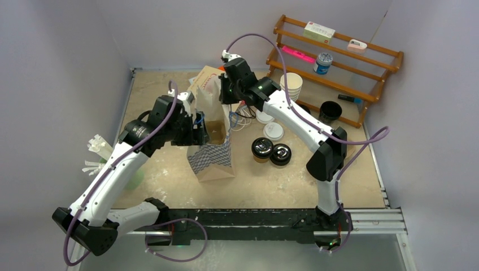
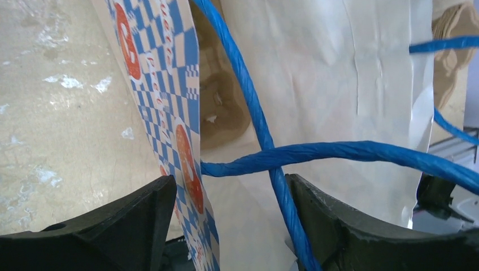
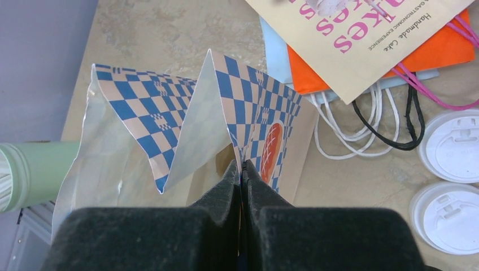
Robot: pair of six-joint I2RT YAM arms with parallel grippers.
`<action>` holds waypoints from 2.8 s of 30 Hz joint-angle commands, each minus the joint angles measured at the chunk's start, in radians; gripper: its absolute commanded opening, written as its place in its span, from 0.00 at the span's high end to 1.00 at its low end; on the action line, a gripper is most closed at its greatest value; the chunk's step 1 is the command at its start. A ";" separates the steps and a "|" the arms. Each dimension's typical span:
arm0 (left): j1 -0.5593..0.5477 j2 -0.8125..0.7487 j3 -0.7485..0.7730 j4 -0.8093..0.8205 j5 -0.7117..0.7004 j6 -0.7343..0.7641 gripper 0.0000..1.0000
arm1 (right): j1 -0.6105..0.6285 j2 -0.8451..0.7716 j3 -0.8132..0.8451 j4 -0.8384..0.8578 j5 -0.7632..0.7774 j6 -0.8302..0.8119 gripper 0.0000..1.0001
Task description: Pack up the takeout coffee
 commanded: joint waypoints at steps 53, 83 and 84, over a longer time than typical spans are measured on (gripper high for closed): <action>0.119 0.224 0.418 0.078 -0.273 0.143 0.11 | 0.004 -0.171 -0.111 0.117 0.077 -0.036 0.13; 0.473 0.118 0.065 0.245 0.088 0.177 0.13 | 0.003 -0.716 -0.879 0.082 0.137 -0.076 0.01; 0.473 0.119 0.056 0.247 0.098 0.177 0.13 | 0.003 -0.695 -0.884 0.073 0.143 -0.074 0.01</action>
